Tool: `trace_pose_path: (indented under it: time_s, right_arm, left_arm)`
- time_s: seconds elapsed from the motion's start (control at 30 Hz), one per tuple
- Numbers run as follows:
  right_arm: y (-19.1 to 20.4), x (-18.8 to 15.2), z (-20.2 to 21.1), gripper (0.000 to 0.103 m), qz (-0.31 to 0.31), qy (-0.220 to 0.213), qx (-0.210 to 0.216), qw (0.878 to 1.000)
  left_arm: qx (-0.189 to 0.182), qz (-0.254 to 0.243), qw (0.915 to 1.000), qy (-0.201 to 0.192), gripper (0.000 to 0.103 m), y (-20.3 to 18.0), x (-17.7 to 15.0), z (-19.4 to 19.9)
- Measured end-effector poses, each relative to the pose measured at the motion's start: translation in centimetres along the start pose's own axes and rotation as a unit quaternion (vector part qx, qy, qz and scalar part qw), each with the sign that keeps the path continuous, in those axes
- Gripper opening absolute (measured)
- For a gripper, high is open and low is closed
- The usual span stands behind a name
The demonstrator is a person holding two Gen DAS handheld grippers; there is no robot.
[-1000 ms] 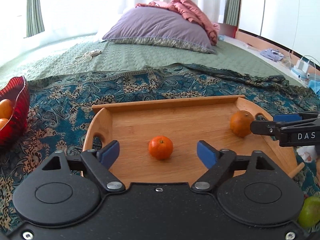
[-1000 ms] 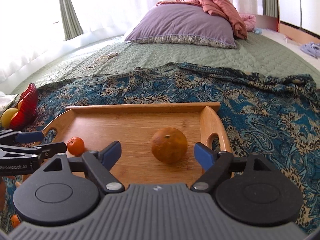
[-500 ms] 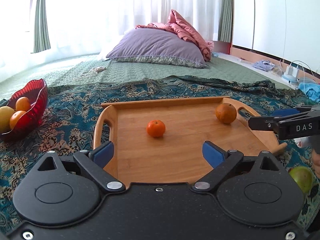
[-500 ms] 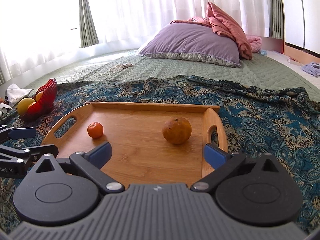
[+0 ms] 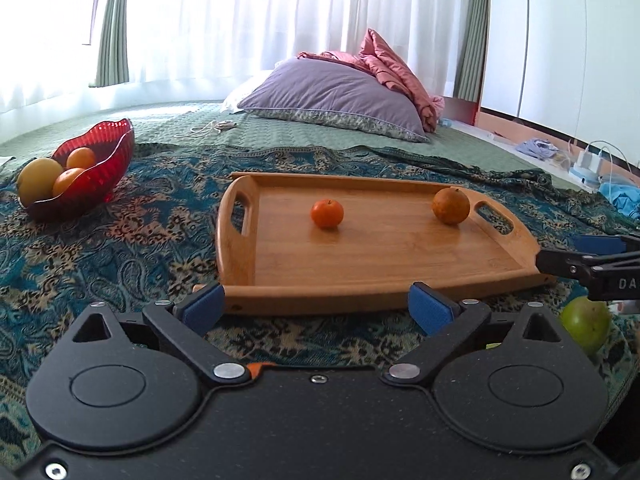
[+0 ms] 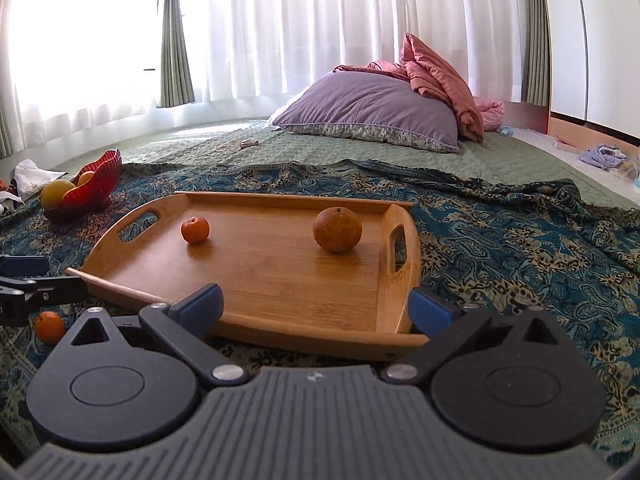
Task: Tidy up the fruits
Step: 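Move both grippers back to the fruit beside the tray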
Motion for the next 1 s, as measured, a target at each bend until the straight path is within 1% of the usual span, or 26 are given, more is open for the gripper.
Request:
trace_pose_path:
  time_s: [0.2,0.3,0.4,0.47,0.57,0.67,0.77,0.83,0.9,0.93,1.0]
  right_arm:
    - [0.7,-2.1,1.5,0.103,0.030,-0.001,-0.012,0.999]
    - [1.1,-3.0,2.0,0.103,0.050,-0.005,-0.031,0.998]
    - [1.3,-3.9,2.5,0.103,0.045,-0.008,-0.033,0.998]
    - [1.5,-4.3,2.9,0.103,0.039,-0.018,-0.034,0.999]
    - [1.8,-4.8,3.5,0.103,0.043,-0.034,-0.049,0.997]
    - [2.2,-5.3,4.0,0.101,0.052,-0.040,-0.063,0.996]
    - [2.6,-5.9,4.3,0.098,0.057,-0.040,-0.067,0.995]
    - [2.8,-6.1,4.4,0.094,0.060,-0.039,-0.069,0.995]
    - [3.0,-6.3,4.4,0.091,0.058,-0.038,-0.068,0.995]
    - [3.0,-6.3,4.4,0.089,0.055,-0.037,-0.067,0.996]
    - [3.1,-6.5,4.4,0.087,0.051,-0.036,-0.065,0.996]
  left_arm:
    - [0.017,-0.003,0.9998,0.003,0.099,0.7,-1.7,0.4]
    - [0.022,-0.001,0.9997,0.011,0.099,1.0,-2.6,0.4]
    - [0.030,-0.005,0.9994,0.013,0.099,1.2,-3.5,0.5]
    - [0.037,-0.009,0.9992,0.011,0.099,1.2,-3.9,0.6]
    - [0.044,-0.014,0.9989,0.007,0.099,1.3,-4.3,0.9]
    - [0.050,-0.015,0.9986,0.003,0.099,1.4,-4.5,1.3]
    - [0.052,-0.011,0.9986,-0.001,0.099,1.5,-4.6,1.6]
    - [0.054,-0.008,0.9985,-0.002,0.097,1.6,-4.6,1.6]
    - [0.052,-0.008,0.9986,-0.001,0.089,1.6,-4.7,1.7]
    - [0.051,-0.009,0.9986,0.000,0.087,1.6,-4.7,1.8]
    - [0.050,-0.011,0.9987,0.001,0.078,1.5,-4.8,1.8]
Point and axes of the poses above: each gripper's, at about its wrist camera, not at the fingertips, and z roughly against the way its jaws point, y to its left, x to its top, the point moved 9 cm from there along -z, roughly the way its jaws point, and after that the axes turned 13 degrees about x, right-handed, at the moved point
